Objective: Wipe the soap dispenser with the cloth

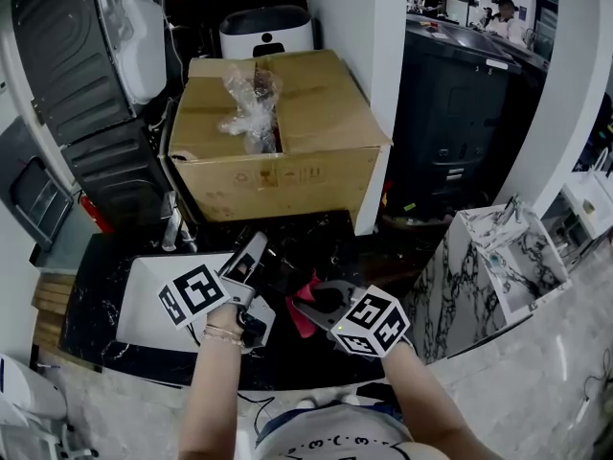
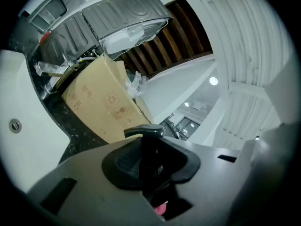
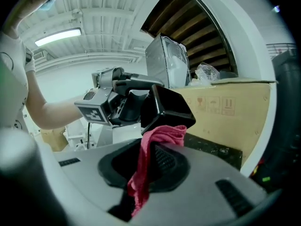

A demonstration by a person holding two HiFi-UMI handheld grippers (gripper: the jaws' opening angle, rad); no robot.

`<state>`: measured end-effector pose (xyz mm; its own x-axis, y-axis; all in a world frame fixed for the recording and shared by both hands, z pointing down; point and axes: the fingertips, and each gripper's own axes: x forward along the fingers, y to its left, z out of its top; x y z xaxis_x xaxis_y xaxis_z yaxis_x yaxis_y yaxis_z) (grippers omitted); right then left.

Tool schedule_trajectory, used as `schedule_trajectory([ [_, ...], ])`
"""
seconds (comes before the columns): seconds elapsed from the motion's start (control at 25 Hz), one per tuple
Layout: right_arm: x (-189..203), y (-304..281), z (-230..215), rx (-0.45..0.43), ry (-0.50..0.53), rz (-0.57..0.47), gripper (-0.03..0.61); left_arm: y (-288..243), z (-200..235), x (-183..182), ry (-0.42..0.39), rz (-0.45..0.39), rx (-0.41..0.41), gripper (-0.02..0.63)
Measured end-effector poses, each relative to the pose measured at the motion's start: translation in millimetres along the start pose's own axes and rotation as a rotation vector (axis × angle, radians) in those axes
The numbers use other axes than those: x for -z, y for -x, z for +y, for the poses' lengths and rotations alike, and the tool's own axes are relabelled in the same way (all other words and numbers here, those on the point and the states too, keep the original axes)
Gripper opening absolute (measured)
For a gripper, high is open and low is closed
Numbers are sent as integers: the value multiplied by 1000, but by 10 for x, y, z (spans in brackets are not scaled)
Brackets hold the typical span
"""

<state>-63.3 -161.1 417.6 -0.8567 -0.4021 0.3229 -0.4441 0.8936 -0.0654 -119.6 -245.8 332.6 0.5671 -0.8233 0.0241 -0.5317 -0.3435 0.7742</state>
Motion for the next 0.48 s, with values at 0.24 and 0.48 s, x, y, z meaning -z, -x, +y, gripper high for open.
schedule_trajectory([
  [0.24, 35, 16, -81, 50, -33, 3, 49, -20, 60, 1, -127, -47, -10, 106],
  [0.48, -5, 167, -268, 127, -110, -39, 49, 23, 169, -58, -296, -111, -64, 106],
])
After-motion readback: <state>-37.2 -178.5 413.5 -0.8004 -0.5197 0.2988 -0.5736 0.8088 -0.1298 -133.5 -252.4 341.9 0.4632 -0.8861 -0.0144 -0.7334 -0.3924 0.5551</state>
